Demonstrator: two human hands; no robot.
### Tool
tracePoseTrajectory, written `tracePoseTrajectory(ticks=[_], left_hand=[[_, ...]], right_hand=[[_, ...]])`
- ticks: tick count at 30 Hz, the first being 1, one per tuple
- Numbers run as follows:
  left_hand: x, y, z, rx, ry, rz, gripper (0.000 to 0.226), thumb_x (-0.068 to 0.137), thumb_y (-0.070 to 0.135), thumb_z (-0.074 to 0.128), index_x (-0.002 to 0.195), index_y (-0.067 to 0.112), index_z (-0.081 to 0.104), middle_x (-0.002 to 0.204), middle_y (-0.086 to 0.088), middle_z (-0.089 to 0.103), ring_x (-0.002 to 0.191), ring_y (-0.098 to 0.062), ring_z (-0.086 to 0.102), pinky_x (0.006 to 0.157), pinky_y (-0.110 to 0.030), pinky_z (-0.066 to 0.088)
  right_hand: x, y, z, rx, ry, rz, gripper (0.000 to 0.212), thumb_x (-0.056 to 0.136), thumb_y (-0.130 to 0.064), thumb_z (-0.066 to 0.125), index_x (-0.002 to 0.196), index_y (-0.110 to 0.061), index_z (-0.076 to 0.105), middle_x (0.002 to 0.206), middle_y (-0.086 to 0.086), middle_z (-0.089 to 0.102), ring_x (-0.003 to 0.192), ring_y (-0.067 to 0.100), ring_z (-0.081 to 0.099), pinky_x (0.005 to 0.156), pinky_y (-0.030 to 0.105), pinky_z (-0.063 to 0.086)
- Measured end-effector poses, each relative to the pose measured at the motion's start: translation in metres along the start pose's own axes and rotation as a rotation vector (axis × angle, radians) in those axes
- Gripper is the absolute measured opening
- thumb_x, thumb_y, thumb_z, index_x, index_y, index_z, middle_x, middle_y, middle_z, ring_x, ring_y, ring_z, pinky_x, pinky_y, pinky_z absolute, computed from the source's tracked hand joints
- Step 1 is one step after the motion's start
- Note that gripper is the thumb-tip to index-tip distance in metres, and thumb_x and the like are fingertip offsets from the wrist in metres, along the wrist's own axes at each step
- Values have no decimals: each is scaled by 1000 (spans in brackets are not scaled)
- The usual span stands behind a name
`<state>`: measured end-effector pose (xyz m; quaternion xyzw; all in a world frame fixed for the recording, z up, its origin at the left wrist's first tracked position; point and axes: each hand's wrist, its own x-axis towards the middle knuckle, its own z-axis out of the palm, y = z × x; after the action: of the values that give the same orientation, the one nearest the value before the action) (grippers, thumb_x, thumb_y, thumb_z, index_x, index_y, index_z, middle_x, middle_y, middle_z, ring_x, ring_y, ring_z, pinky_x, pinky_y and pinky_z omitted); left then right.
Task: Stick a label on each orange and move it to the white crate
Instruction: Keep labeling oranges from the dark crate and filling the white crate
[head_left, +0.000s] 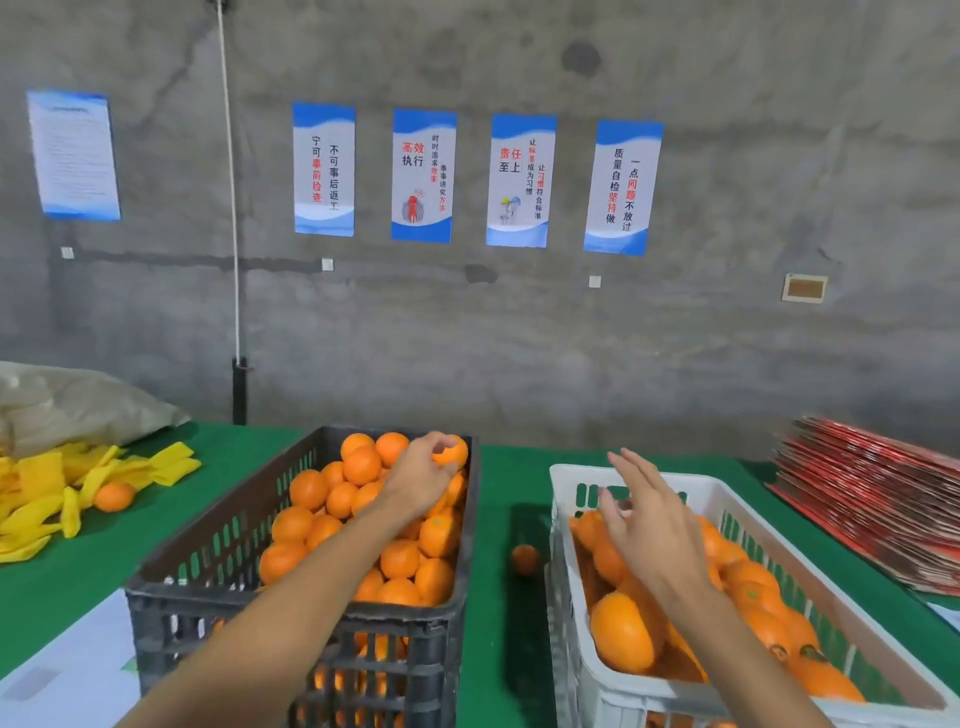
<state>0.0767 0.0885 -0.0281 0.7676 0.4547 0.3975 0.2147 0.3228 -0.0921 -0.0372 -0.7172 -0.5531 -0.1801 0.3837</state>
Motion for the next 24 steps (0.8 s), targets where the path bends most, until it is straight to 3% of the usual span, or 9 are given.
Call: tracePoseTrajectory(ticks=[3,7,10,16,24], left_hand=[[38,-20,9,167,-60,1,49,97,17,70,144,14,54,142,-13,58,121,-30,61,100,-42,52],[80,-42,29,424,-158,-23,76,93,9,68,159,23,32,152,-19,41,125,-38,57,95,-41,54],[100,-52,44,525,-199,-35,85,91,13,73,161,25,26,154,-19,37,125,-41,57,97,-45,55],[129,-65,61,556,-238,-9,81,92,20,77,160,26,32,154,-17,38,126,-42,57,101,-47,53],[122,-48,53,531,-115,56,65,95,28,72,153,22,44,140,-20,47,122,-45,58,102,-47,48]], right_hand=[[18,-14,16,9,-32,-24,53,103,-42,51,153,-31,41,159,-11,40,107,10,68,87,35,58],[32,-19,37,16,-38,-33,54,102,-45,50,153,-34,39,156,-13,44,85,6,67,78,29,57],[33,-13,49,37,-42,-31,53,102,-45,51,153,-34,40,152,-13,48,84,5,66,76,29,57],[37,-5,61,164,6,26,49,101,-43,55,148,-33,48,138,-13,59,79,1,63,73,27,52],[37,-3,58,205,18,88,47,101,-44,53,147,-35,48,134,-14,62,84,5,65,82,35,60]])
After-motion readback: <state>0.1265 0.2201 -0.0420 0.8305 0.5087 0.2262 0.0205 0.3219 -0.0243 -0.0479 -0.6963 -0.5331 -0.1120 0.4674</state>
